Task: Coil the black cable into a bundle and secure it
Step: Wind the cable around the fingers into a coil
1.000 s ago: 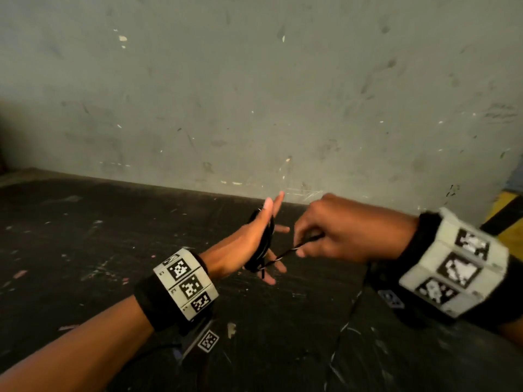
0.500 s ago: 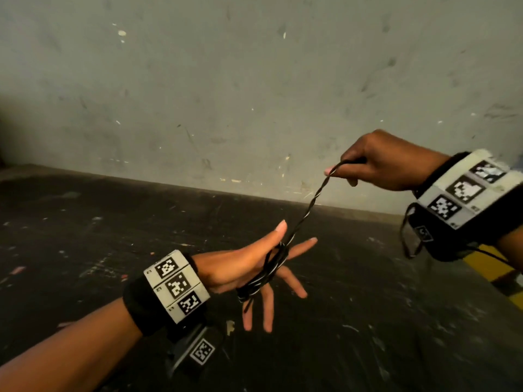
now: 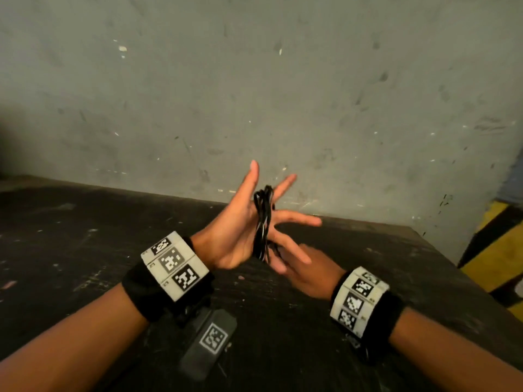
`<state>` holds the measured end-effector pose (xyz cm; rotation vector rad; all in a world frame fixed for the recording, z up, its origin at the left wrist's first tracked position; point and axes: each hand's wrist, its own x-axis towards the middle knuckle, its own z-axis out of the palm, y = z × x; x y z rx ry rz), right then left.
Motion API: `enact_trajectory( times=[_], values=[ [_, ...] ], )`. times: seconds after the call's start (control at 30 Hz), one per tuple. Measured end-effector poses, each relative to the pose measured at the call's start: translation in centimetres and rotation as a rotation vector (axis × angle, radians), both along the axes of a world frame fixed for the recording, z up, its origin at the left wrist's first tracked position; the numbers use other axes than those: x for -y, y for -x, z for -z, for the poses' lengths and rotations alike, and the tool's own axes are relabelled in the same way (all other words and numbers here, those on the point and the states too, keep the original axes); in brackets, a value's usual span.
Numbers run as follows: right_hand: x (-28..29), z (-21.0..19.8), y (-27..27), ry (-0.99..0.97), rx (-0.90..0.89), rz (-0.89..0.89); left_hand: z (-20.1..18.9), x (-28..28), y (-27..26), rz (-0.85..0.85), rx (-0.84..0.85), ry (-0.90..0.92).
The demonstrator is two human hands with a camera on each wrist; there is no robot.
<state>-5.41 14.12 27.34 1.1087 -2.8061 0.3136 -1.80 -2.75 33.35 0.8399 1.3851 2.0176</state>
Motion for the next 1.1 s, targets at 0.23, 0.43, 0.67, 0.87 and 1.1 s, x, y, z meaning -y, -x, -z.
enact_trajectory(
  times=[0.23, 0.43, 0.67, 0.87, 1.1],
  values=[
    [2.0, -0.5, -3.2, 0.158, 0.116, -0.06, -0.5, 1.1, 1.8, -0.392, -0.012, 0.052],
    [2.9, -1.8, -4.4, 0.032, 0.157, -0.036, 0.4, 0.7, 2.2, -0.468, -0.043, 0.125],
    [3.3, -2.2, -4.8, -0.084, 0.171, -0.038, 1.1, 0.3, 2.6, -0.551, 0.043, 0.012],
    [2.7, -3.2, -4.9, -0.121, 0.172, -0.109, 2.1, 0.0, 2.7, -0.557, 0.164, -0.133],
    [3.2, -2.0, -6.1, -0.143, 0.129, -0.127, 2.0, 0.2, 2.3, -0.598, 0.059, -0.032]
  ],
)
